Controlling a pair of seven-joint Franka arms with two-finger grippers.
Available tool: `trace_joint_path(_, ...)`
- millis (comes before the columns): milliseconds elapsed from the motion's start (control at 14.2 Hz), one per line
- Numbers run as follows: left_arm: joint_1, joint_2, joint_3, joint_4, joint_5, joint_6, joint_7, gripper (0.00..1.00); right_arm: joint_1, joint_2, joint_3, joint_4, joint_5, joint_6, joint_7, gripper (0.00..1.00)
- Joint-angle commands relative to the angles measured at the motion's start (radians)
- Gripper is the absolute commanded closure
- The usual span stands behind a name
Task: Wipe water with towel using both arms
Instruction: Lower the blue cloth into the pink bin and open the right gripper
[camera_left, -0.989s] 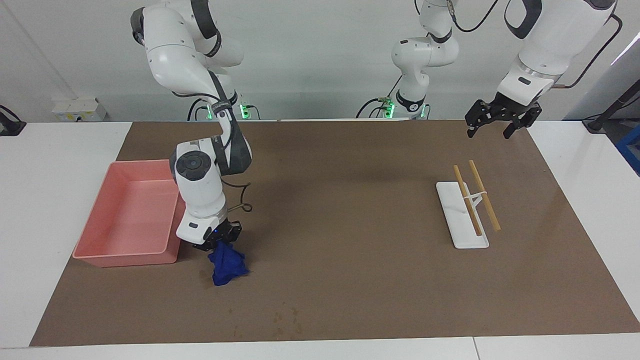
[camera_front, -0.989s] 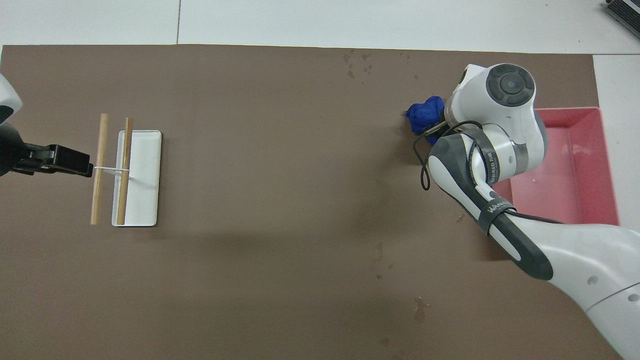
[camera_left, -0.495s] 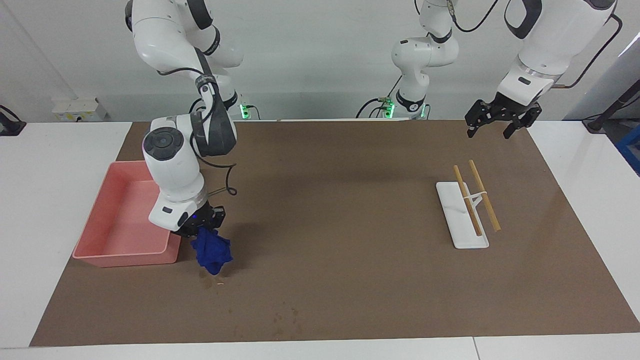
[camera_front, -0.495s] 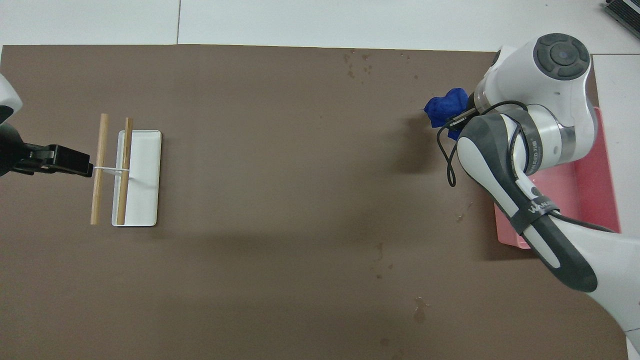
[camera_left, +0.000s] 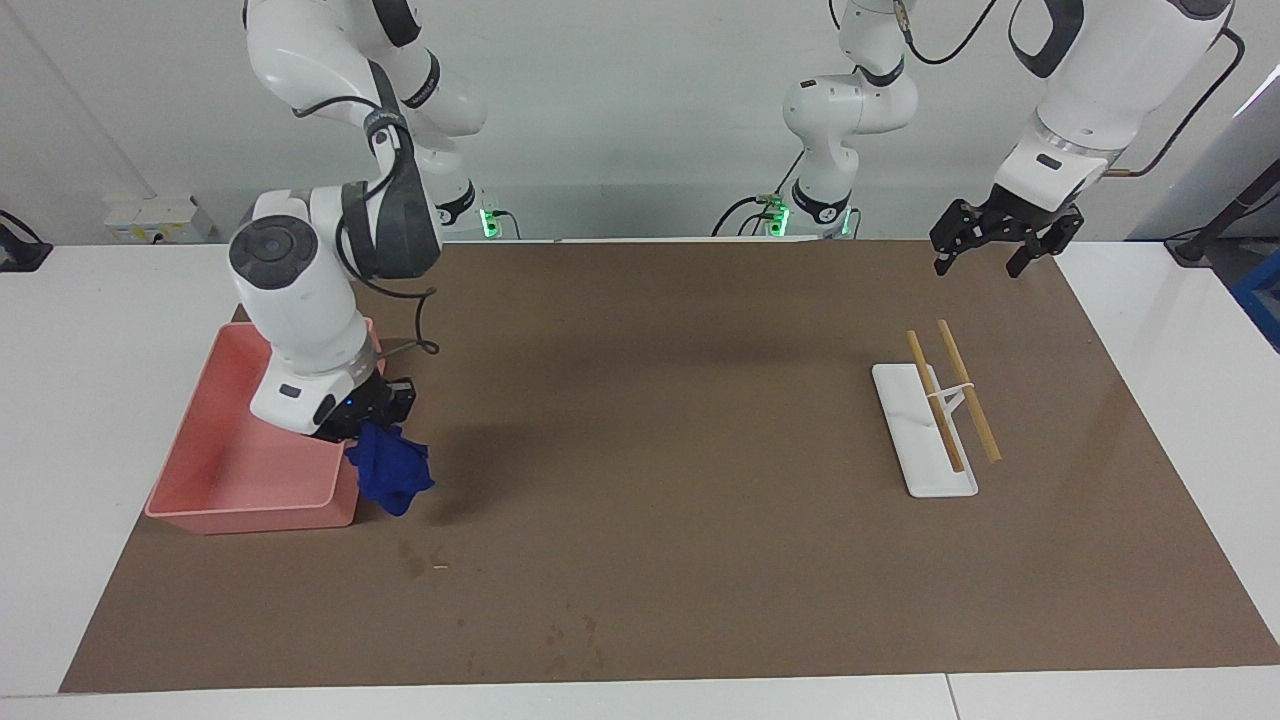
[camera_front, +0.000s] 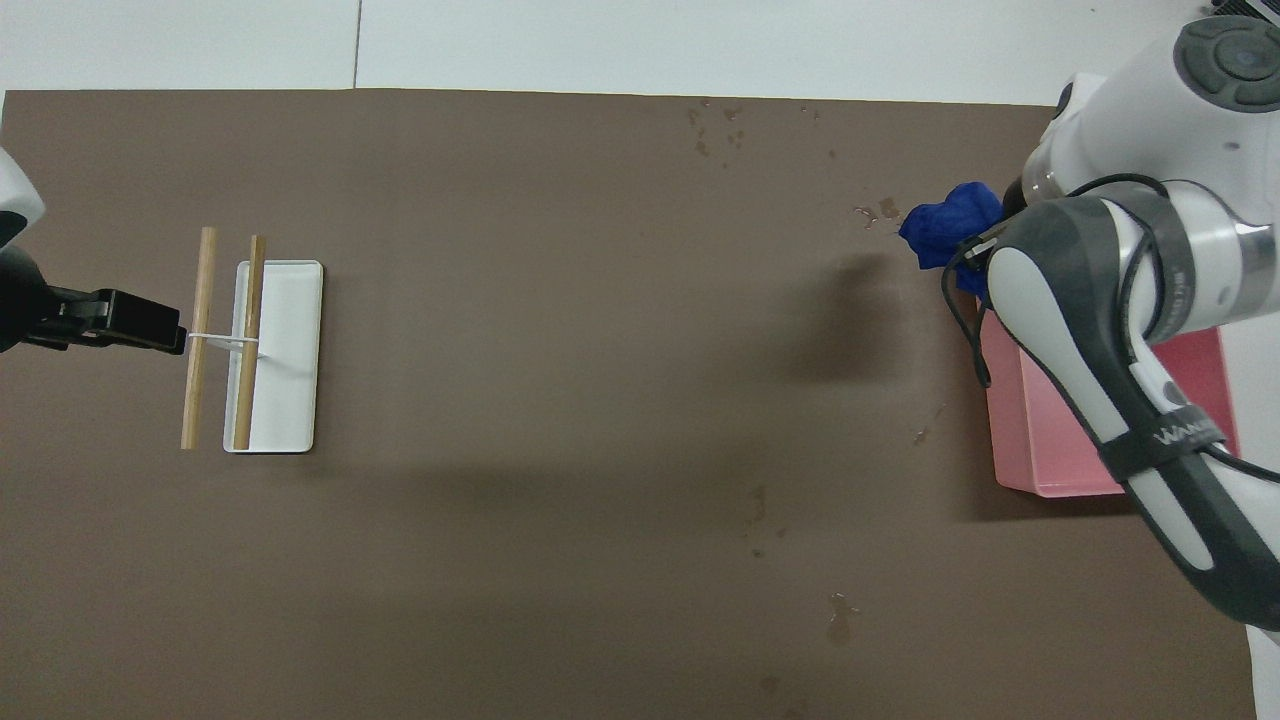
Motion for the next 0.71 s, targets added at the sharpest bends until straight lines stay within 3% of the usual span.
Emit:
trace_joint_path(0,0.015,-0.004,-0.010,-0.001,-0.014,-0.013,0.004,0.00,-0.033,-0.109,0.016,-0.009,0.028,-0.105,-0.071,1.00)
trace_joint_path(283,0.015,-0.004,-0.010,-0.001,-0.014,-0.011,0.004,0.00,-0.140,-0.178,0.013,-0.012,0.028,-0.192,-0.258,1.00)
trace_joint_path(424,0.015,-0.004,-0.010,-0.001,-0.014,-0.013,0.004,0.00,-0.217,-0.194,0.013,-0.061,0.028,-0.151,-0.363,1.00)
trace_joint_path(636,0.015,-0.004,-0.010,-0.001,-0.014,-0.013,0.004,0.00,-0.277,-0.267,0.011,-0.237,0.028,0.014,-0.415,1.00)
